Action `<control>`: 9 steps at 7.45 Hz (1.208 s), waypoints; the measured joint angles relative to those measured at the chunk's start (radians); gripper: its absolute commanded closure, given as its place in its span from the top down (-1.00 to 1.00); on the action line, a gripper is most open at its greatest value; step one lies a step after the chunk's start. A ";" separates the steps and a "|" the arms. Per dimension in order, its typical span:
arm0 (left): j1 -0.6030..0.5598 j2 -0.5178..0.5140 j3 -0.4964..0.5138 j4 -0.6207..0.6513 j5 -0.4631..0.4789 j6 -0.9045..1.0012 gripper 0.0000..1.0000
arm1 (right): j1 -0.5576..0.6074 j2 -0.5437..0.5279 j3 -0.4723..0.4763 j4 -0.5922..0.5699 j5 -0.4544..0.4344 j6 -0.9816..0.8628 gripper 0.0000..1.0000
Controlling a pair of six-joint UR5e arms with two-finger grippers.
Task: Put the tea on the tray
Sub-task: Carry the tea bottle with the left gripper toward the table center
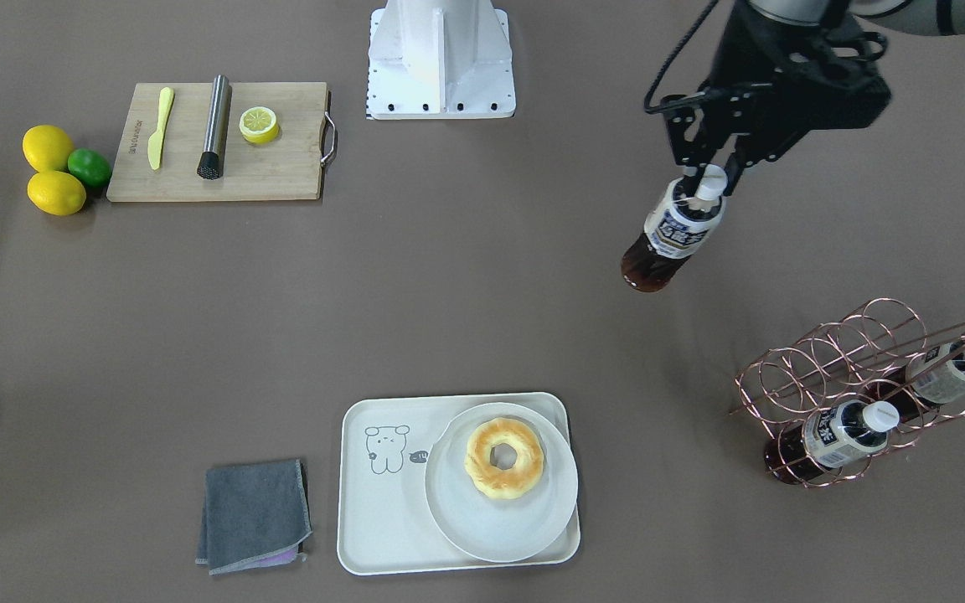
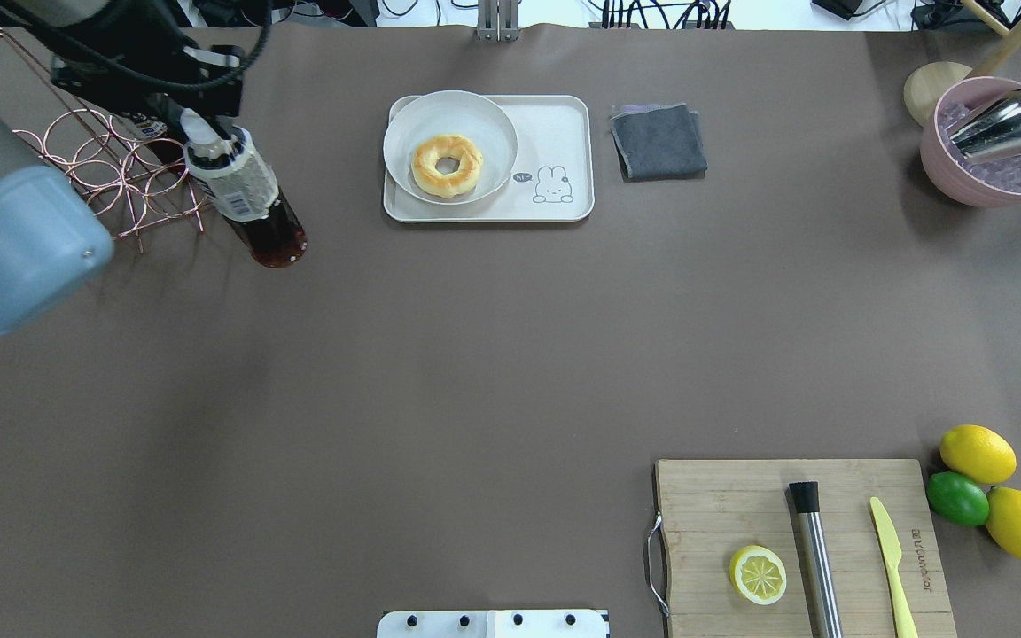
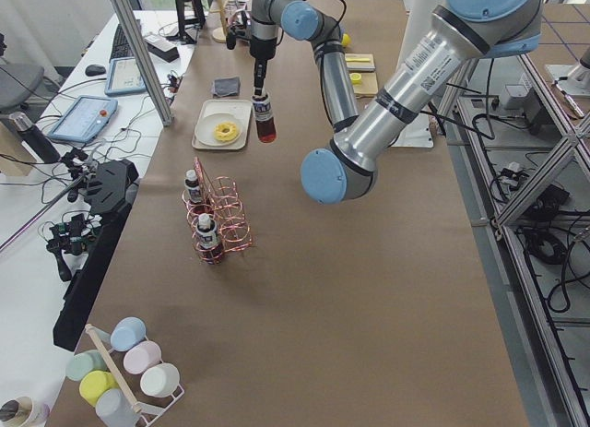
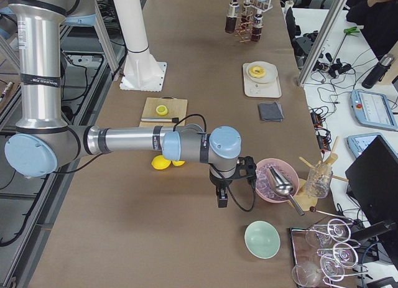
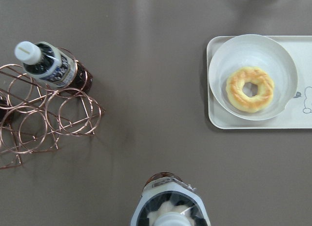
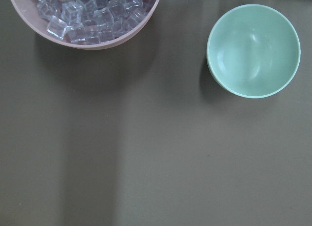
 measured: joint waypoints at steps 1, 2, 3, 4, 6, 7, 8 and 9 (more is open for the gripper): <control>0.067 -0.063 0.036 0.017 0.038 -0.067 -1.00 | 0.000 0.000 0.000 0.000 0.000 0.001 1.00; 0.145 -0.107 0.067 0.020 0.090 -0.136 -1.00 | 0.000 0.001 0.000 0.000 0.001 0.001 1.00; 0.218 -0.147 0.098 0.013 0.129 -0.204 -1.00 | 0.000 0.002 0.002 0.000 0.002 0.001 1.00; 0.281 -0.184 0.131 0.005 0.150 -0.264 -1.00 | 0.000 0.002 0.004 0.000 0.003 0.001 1.00; 0.395 -0.228 0.179 -0.039 0.202 -0.374 -1.00 | 0.000 0.003 0.007 0.000 0.004 0.001 1.00; 0.440 -0.232 0.198 -0.066 0.234 -0.404 -1.00 | 0.000 0.002 0.007 0.000 0.004 0.001 1.00; 0.468 -0.230 0.217 -0.097 0.254 -0.422 -1.00 | 0.000 0.002 0.007 0.000 0.004 0.001 1.00; 0.486 -0.227 0.232 -0.120 0.265 -0.432 -1.00 | 0.000 0.002 0.006 0.000 0.004 0.001 1.00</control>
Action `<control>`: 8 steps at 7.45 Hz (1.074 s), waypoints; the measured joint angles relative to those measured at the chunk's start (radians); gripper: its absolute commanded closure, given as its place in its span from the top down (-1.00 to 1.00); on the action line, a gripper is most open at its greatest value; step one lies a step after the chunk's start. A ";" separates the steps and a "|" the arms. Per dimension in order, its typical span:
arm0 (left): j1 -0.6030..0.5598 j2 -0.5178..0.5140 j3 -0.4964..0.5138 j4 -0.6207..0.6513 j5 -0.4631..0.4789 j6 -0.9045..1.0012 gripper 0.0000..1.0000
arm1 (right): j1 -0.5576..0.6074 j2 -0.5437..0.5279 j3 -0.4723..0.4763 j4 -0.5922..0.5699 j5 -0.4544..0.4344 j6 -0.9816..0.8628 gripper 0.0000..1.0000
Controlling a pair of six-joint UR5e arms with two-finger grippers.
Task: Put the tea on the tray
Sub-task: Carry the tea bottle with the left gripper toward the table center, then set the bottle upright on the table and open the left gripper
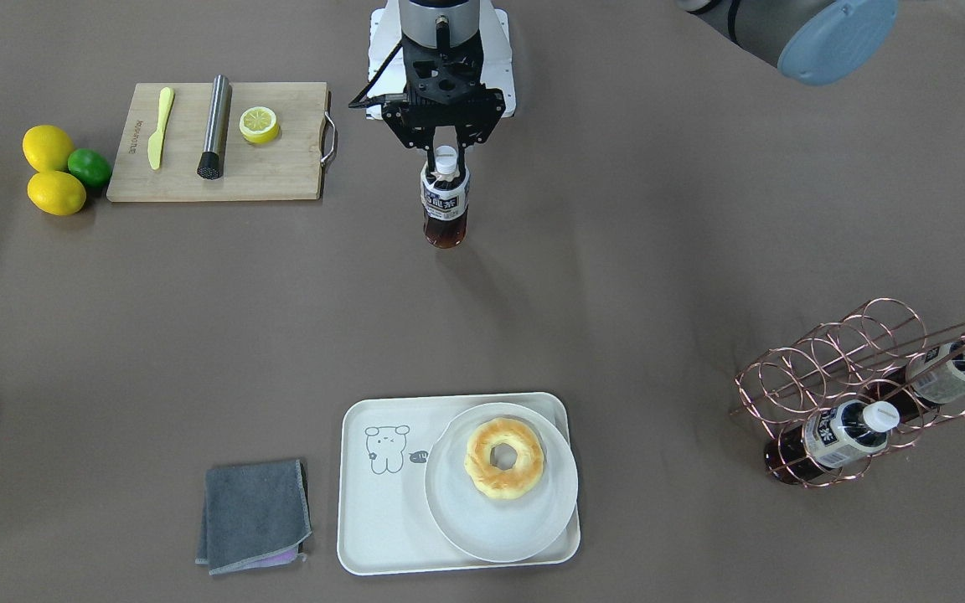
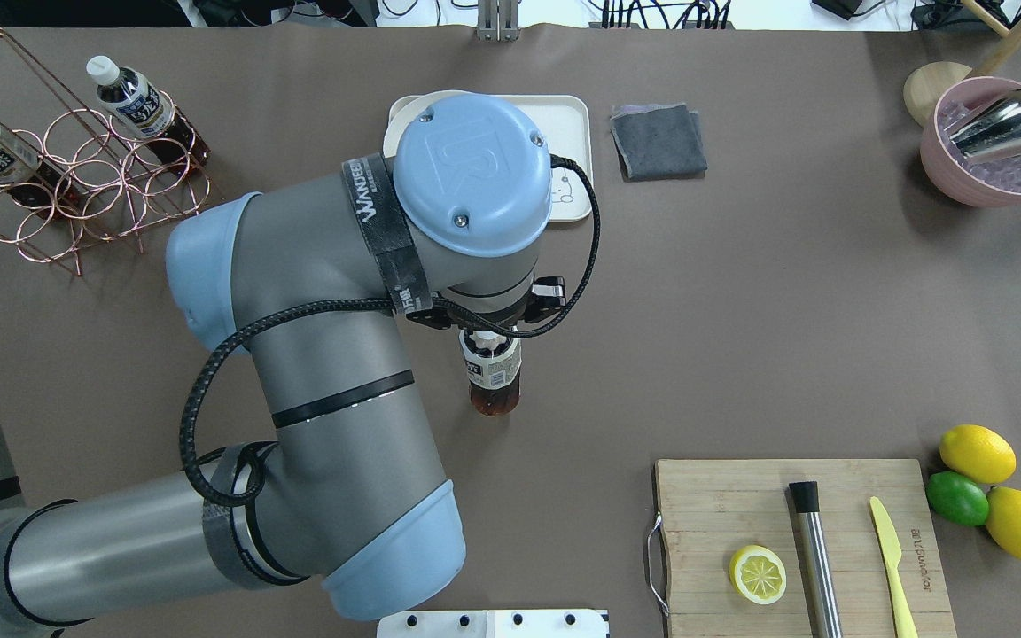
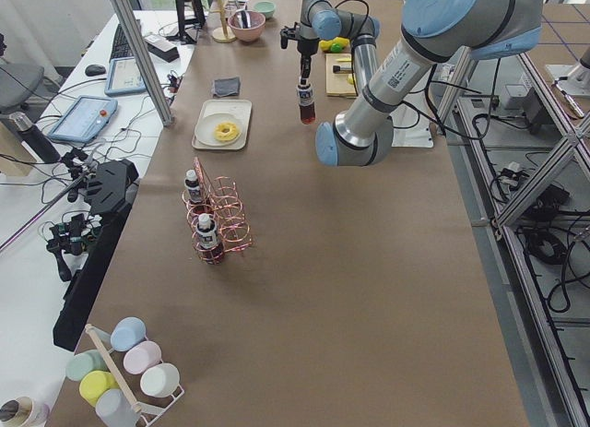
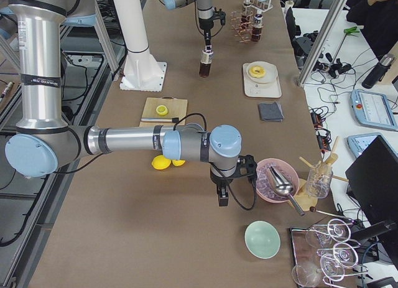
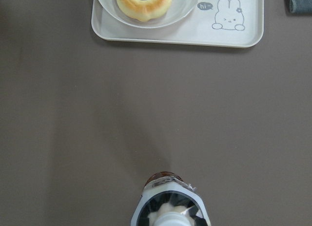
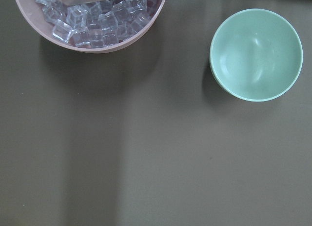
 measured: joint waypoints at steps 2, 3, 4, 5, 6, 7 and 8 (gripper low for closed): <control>0.014 0.004 0.010 -0.016 0.009 -0.004 -1.00 | 0.000 0.000 0.000 0.000 0.000 0.000 1.00; 0.019 0.009 0.011 -0.022 0.011 -0.005 -1.00 | 0.000 0.000 -0.001 0.000 0.000 0.000 1.00; 0.023 0.018 0.011 -0.030 0.013 -0.005 -1.00 | 0.000 0.000 -0.002 0.000 0.000 0.000 1.00; 0.027 0.027 0.011 -0.040 0.014 -0.005 -1.00 | 0.000 0.000 -0.002 0.000 0.000 0.000 1.00; 0.028 0.033 0.009 -0.044 0.014 -0.004 0.94 | 0.000 0.000 -0.002 0.000 0.000 0.000 1.00; 0.029 0.037 0.007 -0.046 0.014 -0.004 0.96 | 0.000 0.000 -0.003 0.000 0.000 0.000 1.00; 0.029 0.039 0.005 -0.047 0.018 -0.004 0.96 | 0.000 0.000 -0.003 0.000 0.000 0.000 1.00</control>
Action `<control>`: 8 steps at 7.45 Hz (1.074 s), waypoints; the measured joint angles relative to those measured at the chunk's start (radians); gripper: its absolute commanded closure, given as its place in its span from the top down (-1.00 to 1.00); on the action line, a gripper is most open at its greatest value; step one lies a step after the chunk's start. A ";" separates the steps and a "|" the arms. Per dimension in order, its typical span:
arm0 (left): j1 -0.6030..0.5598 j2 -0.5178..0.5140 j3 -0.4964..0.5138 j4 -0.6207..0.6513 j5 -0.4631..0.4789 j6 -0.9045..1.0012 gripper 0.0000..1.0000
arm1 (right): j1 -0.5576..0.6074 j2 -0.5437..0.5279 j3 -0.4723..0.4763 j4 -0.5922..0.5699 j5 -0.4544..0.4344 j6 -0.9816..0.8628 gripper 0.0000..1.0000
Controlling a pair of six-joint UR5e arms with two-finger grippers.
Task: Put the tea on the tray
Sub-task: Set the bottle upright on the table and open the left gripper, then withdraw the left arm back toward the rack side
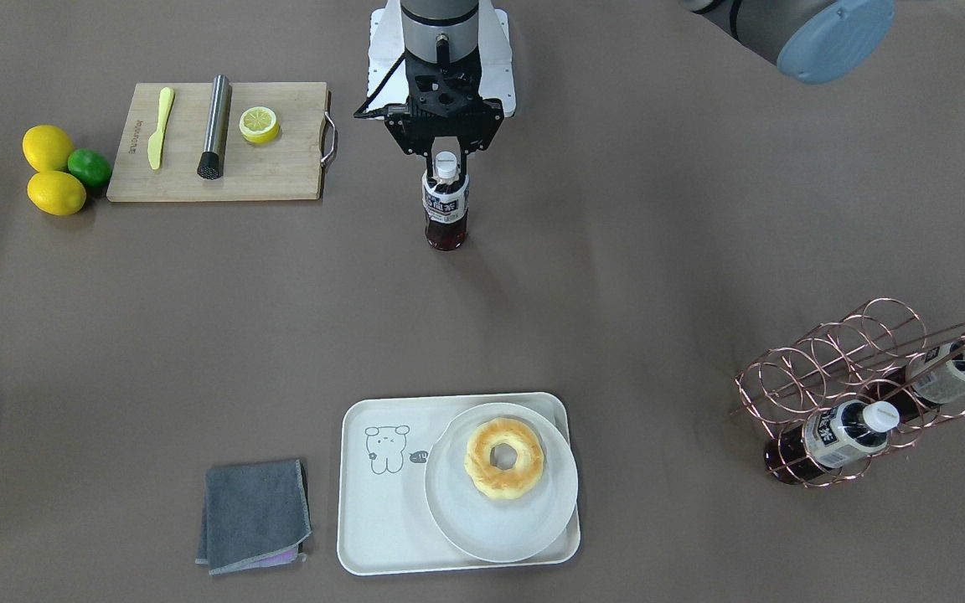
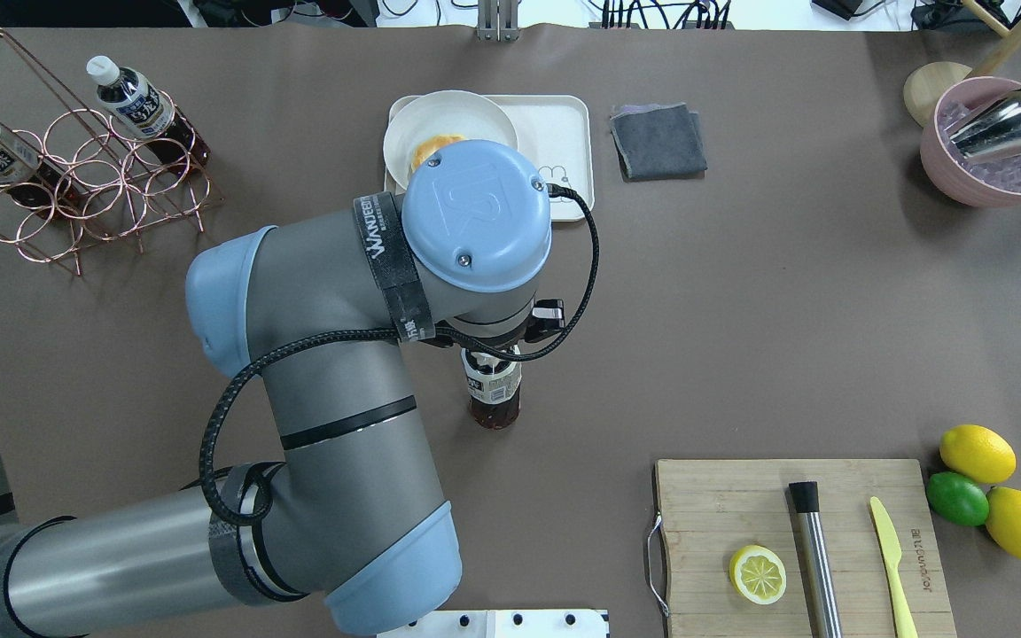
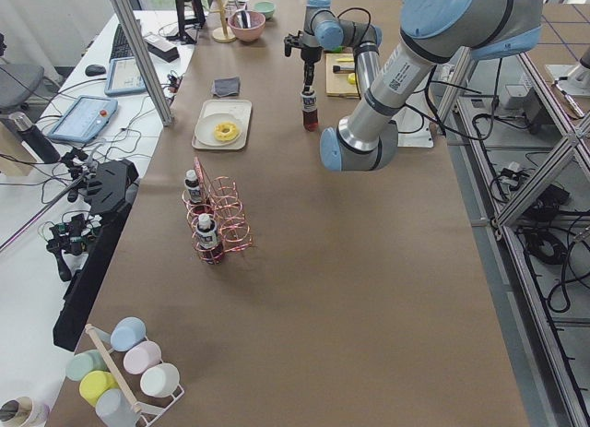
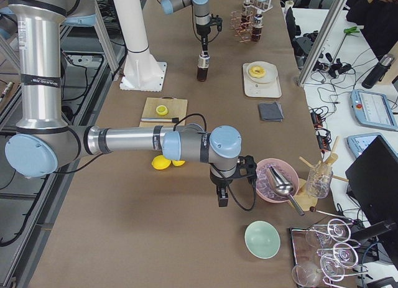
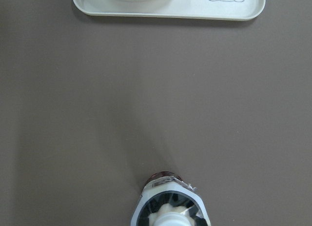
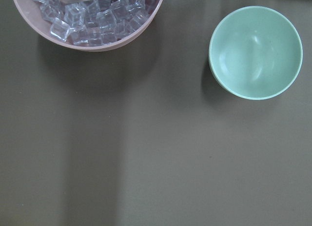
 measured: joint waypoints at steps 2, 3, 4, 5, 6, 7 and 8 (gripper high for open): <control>0.001 0.001 -0.011 -0.005 0.033 0.001 0.96 | 0.000 0.000 0.000 0.000 0.000 0.000 1.00; -0.002 0.004 -0.038 -0.009 0.042 0.004 0.96 | 0.000 0.001 0.000 0.000 0.001 0.001 1.00; -0.014 0.023 -0.086 -0.010 0.042 0.010 0.96 | 0.000 0.003 0.002 0.000 0.001 0.002 1.00; -0.047 0.056 -0.141 -0.010 0.039 0.036 0.96 | 0.000 0.007 0.004 0.000 0.001 0.003 1.00; -0.087 0.092 -0.175 -0.008 0.036 0.096 0.96 | 0.000 0.010 0.007 0.000 0.001 0.003 1.00; -0.116 0.141 -0.201 -0.007 0.036 0.141 0.96 | 0.000 0.012 0.009 0.000 0.002 0.003 1.00; -0.167 0.206 -0.238 -0.008 0.028 0.223 0.96 | 0.000 0.015 0.010 0.001 0.002 0.003 1.00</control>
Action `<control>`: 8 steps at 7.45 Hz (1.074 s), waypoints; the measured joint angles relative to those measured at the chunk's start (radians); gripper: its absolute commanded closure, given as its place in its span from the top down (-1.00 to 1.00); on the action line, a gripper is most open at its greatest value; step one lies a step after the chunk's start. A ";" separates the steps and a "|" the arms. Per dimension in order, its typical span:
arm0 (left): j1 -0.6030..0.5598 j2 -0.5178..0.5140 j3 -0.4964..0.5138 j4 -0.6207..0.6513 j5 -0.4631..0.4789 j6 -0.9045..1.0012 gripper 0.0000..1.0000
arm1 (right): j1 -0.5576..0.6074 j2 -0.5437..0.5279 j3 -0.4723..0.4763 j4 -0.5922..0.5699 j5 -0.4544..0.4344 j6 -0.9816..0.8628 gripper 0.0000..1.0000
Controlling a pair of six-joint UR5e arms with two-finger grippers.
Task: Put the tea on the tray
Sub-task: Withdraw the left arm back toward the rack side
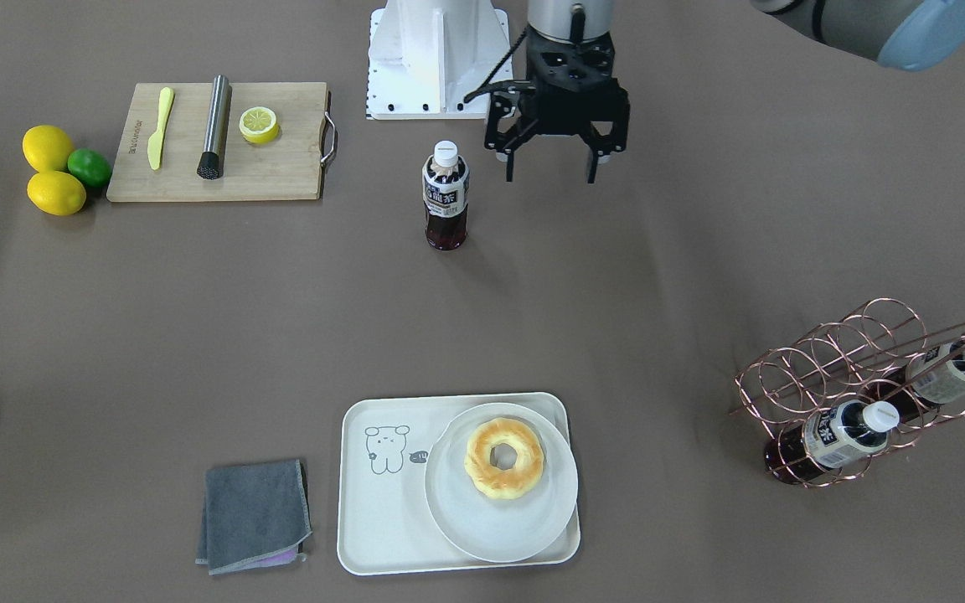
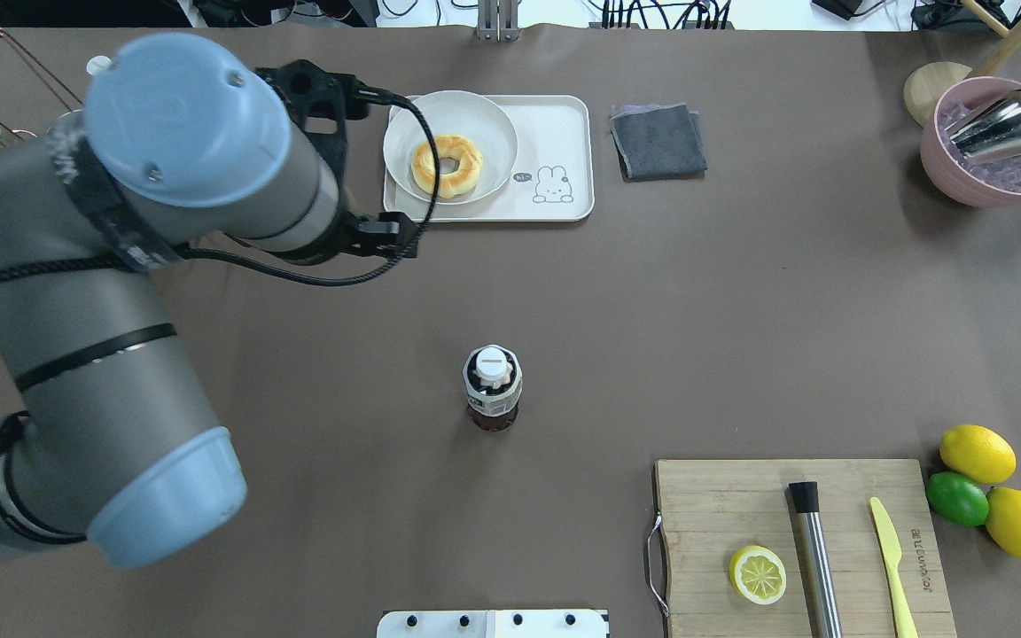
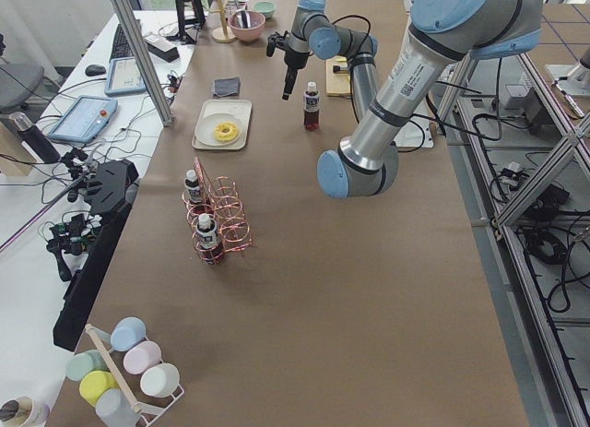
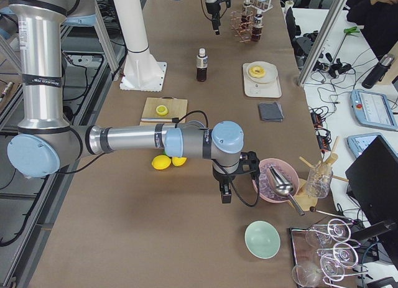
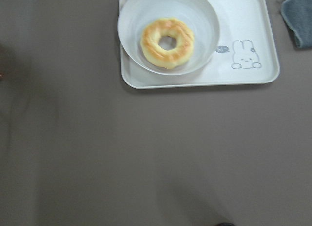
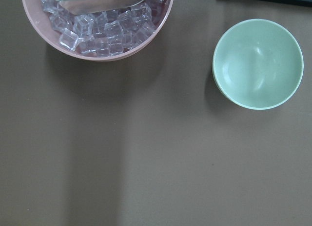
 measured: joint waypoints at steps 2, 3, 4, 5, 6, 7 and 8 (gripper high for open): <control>-0.154 0.138 -0.060 -0.005 -0.095 0.189 0.96 | 0.000 0.007 0.006 0.000 0.001 0.002 1.00; -0.211 0.200 -0.094 -0.009 -0.130 0.228 0.96 | 0.000 0.008 0.013 0.000 0.001 0.006 1.00; -0.238 0.245 -0.126 -0.011 -0.140 0.240 0.96 | 0.000 0.009 0.022 -0.001 0.000 0.013 1.00; -0.249 0.267 -0.122 -0.012 -0.142 0.245 0.96 | 0.000 0.009 0.032 -0.001 0.000 0.019 1.00; -0.253 0.276 -0.112 -0.013 -0.142 0.249 0.96 | -0.001 0.010 0.041 -0.001 0.001 0.024 1.00; -0.259 0.285 -0.110 -0.013 -0.144 0.258 0.96 | -0.007 0.011 0.048 -0.001 0.002 0.033 1.00; -0.282 0.312 -0.118 -0.013 -0.146 0.319 0.96 | -0.019 0.021 0.056 -0.003 0.002 0.054 1.00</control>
